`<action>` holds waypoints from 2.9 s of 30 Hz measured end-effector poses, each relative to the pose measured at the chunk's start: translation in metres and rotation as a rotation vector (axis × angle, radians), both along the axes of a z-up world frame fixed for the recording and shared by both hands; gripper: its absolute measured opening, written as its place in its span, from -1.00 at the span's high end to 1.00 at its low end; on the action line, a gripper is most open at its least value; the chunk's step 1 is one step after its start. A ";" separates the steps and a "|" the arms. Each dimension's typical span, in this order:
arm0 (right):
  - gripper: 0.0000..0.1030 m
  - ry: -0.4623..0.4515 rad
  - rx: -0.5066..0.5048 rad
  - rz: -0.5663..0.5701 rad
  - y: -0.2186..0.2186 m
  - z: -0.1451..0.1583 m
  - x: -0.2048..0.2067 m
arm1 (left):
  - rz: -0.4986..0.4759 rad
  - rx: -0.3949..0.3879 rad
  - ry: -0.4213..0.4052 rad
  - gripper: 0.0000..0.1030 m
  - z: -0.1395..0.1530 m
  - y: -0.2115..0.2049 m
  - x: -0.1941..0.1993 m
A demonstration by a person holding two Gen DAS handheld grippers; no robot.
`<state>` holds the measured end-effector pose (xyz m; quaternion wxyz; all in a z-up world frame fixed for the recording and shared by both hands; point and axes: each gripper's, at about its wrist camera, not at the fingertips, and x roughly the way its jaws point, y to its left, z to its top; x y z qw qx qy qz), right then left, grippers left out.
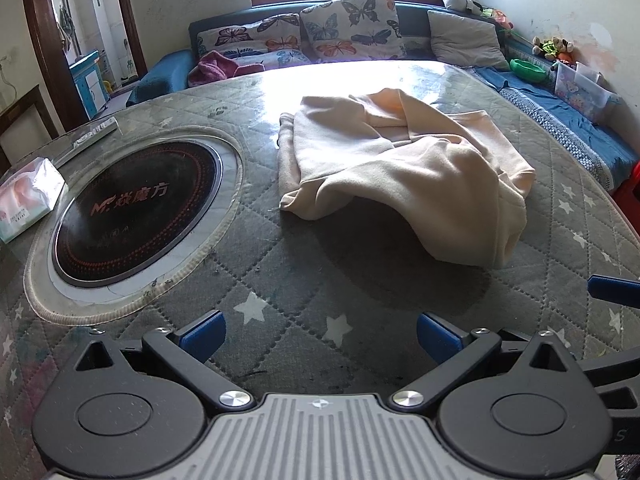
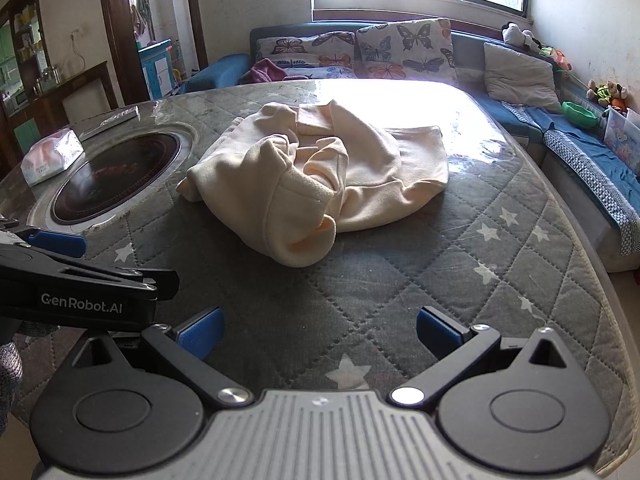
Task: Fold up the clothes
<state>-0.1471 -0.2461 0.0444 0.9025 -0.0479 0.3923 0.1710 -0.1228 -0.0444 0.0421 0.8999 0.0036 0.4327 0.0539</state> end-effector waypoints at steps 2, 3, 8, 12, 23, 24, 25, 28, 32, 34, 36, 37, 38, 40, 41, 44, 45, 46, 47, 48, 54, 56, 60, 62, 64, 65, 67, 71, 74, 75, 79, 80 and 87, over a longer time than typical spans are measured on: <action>-1.00 0.001 0.000 0.001 0.000 0.000 0.001 | 0.002 0.000 0.001 -1.00 0.000 0.000 0.001; -1.00 0.001 0.001 0.002 0.000 0.000 0.001 | 0.002 0.000 0.001 -1.00 0.000 0.000 0.001; -1.00 0.003 0.003 0.002 0.000 0.000 0.003 | 0.001 0.003 0.004 -1.00 0.000 0.001 0.003; -1.00 0.007 0.003 0.003 0.001 -0.001 0.005 | 0.003 0.006 0.008 -1.00 0.000 0.001 0.004; -1.00 0.014 -0.003 0.008 0.004 -0.003 0.010 | 0.011 0.003 0.020 -1.00 -0.003 0.004 0.009; -1.00 0.015 -0.004 0.008 0.004 -0.004 0.010 | 0.012 0.002 0.022 -1.00 -0.003 0.004 0.009; -1.00 0.016 -0.005 0.009 0.004 -0.004 0.010 | 0.012 0.002 0.023 -1.00 -0.003 0.004 0.009; -1.00 0.017 -0.006 0.010 0.005 -0.004 0.011 | 0.012 0.003 0.023 -1.00 -0.003 0.004 0.010; -1.00 0.018 -0.007 0.010 0.005 -0.004 0.011 | 0.012 0.001 0.027 -1.00 -0.004 0.005 0.010; -1.00 0.019 -0.007 0.009 0.005 -0.004 0.011 | 0.012 0.001 0.027 -1.00 -0.004 0.005 0.010; -1.00 0.019 -0.007 0.009 0.005 -0.004 0.011 | 0.012 0.001 0.027 -1.00 -0.004 0.005 0.010; -1.00 0.019 -0.007 0.009 0.005 -0.004 0.011 | 0.012 0.001 0.027 -1.00 -0.004 0.005 0.010; -1.00 0.019 -0.007 0.009 0.005 -0.004 0.011 | 0.012 0.001 0.027 -1.00 -0.004 0.005 0.010; -1.00 0.020 -0.008 0.009 0.005 -0.004 0.011 | 0.013 0.001 0.028 -1.00 -0.004 0.005 0.010; -1.00 0.020 -0.008 0.010 0.005 -0.004 0.011 | 0.013 0.001 0.029 -1.00 -0.004 0.005 0.010; -1.00 0.020 -0.010 0.010 0.005 -0.005 0.011 | 0.013 0.003 0.028 -1.00 -0.004 0.004 0.010; -1.00 0.020 -0.009 0.010 0.005 -0.005 0.011 | 0.013 0.003 0.028 -1.00 -0.004 0.004 0.010; -1.00 0.020 -0.009 0.010 0.005 -0.005 0.011 | 0.013 0.004 0.027 -1.00 -0.004 0.004 0.010; -1.00 0.019 -0.008 0.010 0.005 -0.005 0.011 | 0.013 0.003 0.027 -1.00 -0.004 0.005 0.010; -1.00 0.018 -0.008 0.009 0.005 -0.005 0.011 | 0.013 0.003 0.027 -1.00 -0.004 0.005 0.010; -1.00 0.017 -0.006 0.010 0.005 -0.004 0.011 | 0.011 0.001 0.026 -1.00 -0.004 0.006 0.011; -1.00 0.015 -0.005 0.011 0.006 -0.004 0.012 | 0.009 -0.001 0.024 -1.00 -0.004 0.006 0.011; -1.00 0.011 -0.004 0.016 0.006 -0.004 0.012 | 0.002 -0.007 0.020 -1.00 -0.003 0.008 0.011; -1.00 0.006 -0.005 0.023 0.006 -0.003 0.012 | -0.006 -0.010 0.010 -1.00 -0.001 0.009 0.012; -1.00 -0.005 -0.008 0.029 0.006 -0.001 0.012 | -0.011 -0.017 -0.004 -1.00 0.003 0.011 0.014; -1.00 -0.010 -0.008 0.032 0.005 0.001 0.012 | -0.013 -0.021 -0.013 -1.00 0.005 0.012 0.014; -1.00 -0.018 -0.006 0.036 0.005 0.003 0.013 | -0.012 -0.031 -0.028 -1.00 0.009 0.015 0.017; -1.00 -0.038 -0.001 0.042 0.003 0.009 0.014 | 0.000 -0.044 -0.045 -1.00 0.015 0.021 0.023; -1.00 -0.051 0.006 0.051 0.000 0.015 0.016 | 0.008 -0.052 -0.069 -1.00 0.023 0.024 0.028; -1.00 -0.056 0.011 0.054 0.000 0.017 0.017 | 0.009 -0.054 -0.081 -1.00 0.026 0.025 0.030; -1.00 -0.071 0.037 0.058 -0.006 0.027 0.022 | 0.003 -0.022 -0.128 -1.00 0.038 0.025 0.044; -1.00 -0.075 0.043 0.056 -0.007 0.029 0.024 | -0.001 -0.019 -0.137 -1.00 0.040 0.025 0.049; -1.00 -0.104 0.095 -0.010 -0.024 0.034 0.040 | -0.053 -0.083 -0.169 -1.00 0.057 0.021 0.083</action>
